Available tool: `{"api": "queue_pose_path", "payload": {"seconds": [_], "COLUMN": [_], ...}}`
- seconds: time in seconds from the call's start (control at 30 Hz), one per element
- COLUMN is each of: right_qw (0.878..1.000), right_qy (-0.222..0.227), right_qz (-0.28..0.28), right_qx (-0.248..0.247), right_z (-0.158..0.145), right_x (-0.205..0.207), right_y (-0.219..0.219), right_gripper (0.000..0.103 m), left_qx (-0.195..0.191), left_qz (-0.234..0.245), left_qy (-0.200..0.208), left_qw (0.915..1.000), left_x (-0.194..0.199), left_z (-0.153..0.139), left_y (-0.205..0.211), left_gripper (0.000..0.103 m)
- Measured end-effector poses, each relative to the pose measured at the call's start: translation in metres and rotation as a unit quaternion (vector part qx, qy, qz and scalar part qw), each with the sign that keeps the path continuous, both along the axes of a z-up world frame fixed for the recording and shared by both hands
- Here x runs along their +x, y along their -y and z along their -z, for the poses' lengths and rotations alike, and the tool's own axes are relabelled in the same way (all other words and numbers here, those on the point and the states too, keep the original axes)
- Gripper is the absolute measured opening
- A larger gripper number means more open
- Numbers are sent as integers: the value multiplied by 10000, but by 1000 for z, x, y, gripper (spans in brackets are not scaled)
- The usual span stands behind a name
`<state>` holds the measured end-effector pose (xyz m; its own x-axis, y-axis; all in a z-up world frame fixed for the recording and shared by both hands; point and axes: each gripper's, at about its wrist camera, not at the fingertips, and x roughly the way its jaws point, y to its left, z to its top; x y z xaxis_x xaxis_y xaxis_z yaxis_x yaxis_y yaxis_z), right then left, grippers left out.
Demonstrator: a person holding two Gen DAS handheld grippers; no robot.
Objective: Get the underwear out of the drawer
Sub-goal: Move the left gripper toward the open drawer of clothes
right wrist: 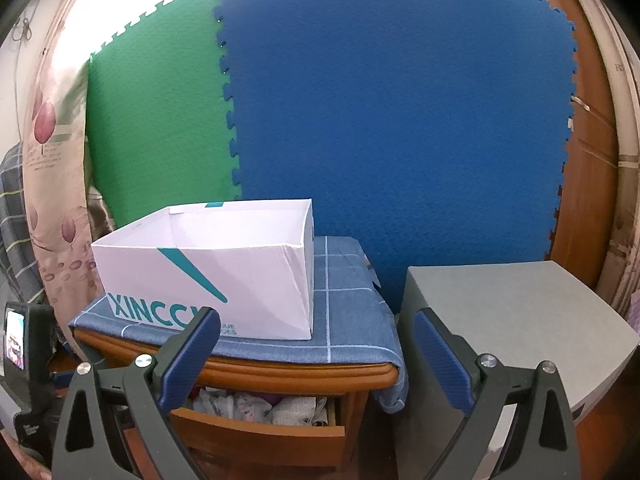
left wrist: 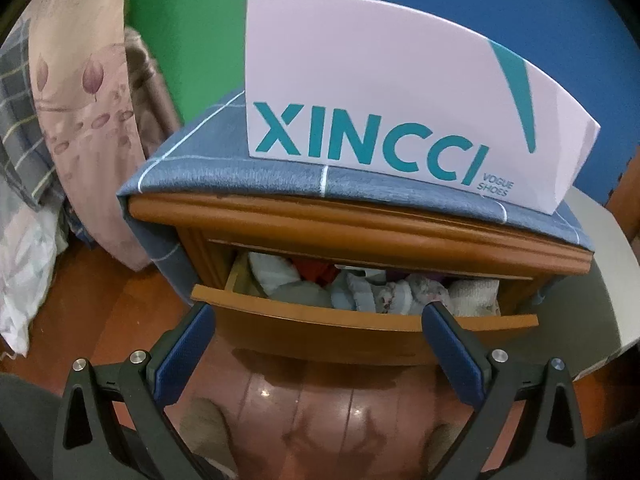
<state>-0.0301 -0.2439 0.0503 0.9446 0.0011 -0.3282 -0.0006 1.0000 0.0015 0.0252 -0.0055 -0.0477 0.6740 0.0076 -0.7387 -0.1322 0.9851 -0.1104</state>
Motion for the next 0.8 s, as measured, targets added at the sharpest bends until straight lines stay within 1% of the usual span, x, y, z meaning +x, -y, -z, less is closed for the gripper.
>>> {"api": "queue_pose_path", "payload": {"seconds": [0.17,0.27,0.53,0.8], "right_qw": [10000,10000,10000,9999], "right_qy": [-5,-19,-49,-94], "right_qz": [-23,-38,-67,-61], "right_qx": [10,3,28,65], "right_z": [0,0,0,0], "right_x": [0,0,-1,0], "right_y": [0,-1,0,2], "right_gripper": [99,99,99,99], "left_qx": [-343,-472,-569,-752], "left_qz": [-179,-288,-474,-665], "left_qy": [-106,-127,-280,-487], "left_qw": [9992,9984,9969,9938], "left_x": [5,8,17,27], "left_z": [8,12,23,37], "left_y": [-4,-5,-3,-2], "left_gripper": [102,102,102,102]}}
